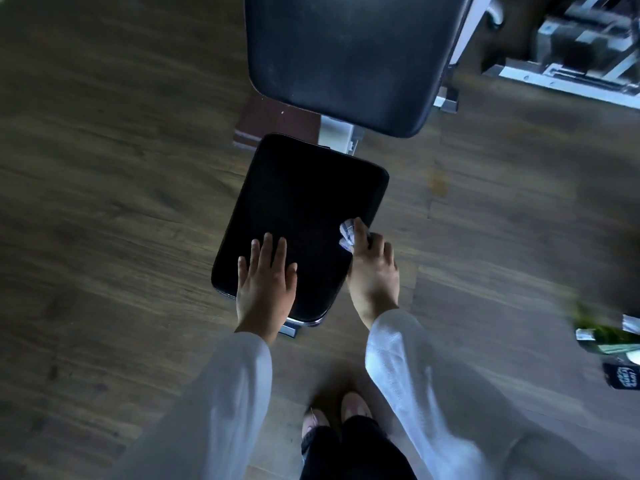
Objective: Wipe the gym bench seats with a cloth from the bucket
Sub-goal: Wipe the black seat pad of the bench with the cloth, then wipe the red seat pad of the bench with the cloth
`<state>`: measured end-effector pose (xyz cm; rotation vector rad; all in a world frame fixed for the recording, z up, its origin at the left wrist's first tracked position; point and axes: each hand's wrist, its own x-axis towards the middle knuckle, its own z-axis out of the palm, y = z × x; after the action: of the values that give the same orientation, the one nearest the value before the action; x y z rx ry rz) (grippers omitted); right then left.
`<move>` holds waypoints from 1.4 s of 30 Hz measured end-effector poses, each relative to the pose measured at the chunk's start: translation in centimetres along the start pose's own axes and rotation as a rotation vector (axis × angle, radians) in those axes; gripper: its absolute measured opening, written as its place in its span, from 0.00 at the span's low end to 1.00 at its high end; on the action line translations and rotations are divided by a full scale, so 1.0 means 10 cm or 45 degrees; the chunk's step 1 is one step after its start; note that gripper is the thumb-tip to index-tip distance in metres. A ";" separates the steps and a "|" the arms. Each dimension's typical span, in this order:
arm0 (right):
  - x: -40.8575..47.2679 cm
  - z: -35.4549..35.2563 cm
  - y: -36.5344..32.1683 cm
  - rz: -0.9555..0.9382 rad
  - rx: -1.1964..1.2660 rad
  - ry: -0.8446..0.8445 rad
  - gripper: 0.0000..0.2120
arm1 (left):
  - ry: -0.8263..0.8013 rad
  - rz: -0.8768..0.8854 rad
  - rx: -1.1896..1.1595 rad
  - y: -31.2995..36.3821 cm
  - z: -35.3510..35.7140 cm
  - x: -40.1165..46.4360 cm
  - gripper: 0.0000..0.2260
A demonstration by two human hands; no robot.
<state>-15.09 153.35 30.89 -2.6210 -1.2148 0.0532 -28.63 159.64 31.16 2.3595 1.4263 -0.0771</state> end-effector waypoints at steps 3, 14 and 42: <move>-0.19 -0.23 0.23 0.095 0.135 -0.106 0.29 | 0.031 0.132 0.056 0.15 -0.12 -0.15 0.19; -0.86 -1.19 1.28 0.713 0.513 -0.076 0.23 | -0.298 0.636 0.363 1.62 -0.29 -0.77 0.22; -4.69 -3.27 5.28 1.978 0.294 0.627 0.15 | -0.669 1.965 0.650 6.30 1.32 -4.61 0.17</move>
<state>-1.71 78.28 46.43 -2.4192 1.0003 -0.1493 5.42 90.26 48.42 2.8062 -0.8677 -0.5931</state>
